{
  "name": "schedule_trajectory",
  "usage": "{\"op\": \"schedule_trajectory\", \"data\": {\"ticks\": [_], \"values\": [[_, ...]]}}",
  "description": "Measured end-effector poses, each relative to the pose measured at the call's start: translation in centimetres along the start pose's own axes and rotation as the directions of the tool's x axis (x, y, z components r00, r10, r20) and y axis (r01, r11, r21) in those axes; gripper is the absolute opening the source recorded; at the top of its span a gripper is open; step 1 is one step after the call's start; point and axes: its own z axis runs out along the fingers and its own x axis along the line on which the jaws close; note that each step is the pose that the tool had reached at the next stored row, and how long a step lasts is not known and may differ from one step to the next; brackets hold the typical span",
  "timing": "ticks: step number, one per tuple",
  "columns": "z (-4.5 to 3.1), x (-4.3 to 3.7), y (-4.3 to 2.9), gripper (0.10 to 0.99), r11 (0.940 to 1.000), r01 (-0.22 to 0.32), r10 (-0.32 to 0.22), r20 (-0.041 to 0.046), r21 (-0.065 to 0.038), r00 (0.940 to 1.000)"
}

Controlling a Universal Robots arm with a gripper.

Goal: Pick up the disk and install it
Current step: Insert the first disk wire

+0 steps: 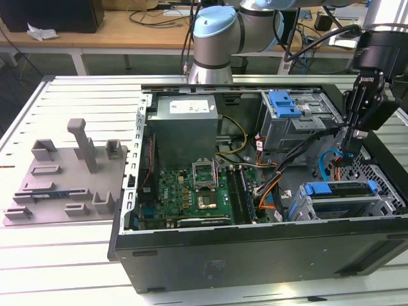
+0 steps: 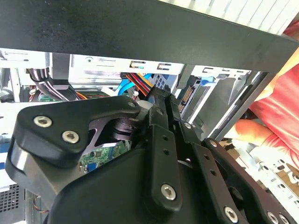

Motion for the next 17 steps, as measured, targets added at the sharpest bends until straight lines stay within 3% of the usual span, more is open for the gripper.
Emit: {"op": "schedule_trajectory", "data": {"ticks": [14,17], "values": [[-0.05,0.16,0.18,0.169,1.0000,0.000,0.000,-0.0001,-0.001,1.0000],[-0.20,0.51,0.44,0.169,1.0000,0.000,0.000,0.0055,0.001,1.0000]]}}
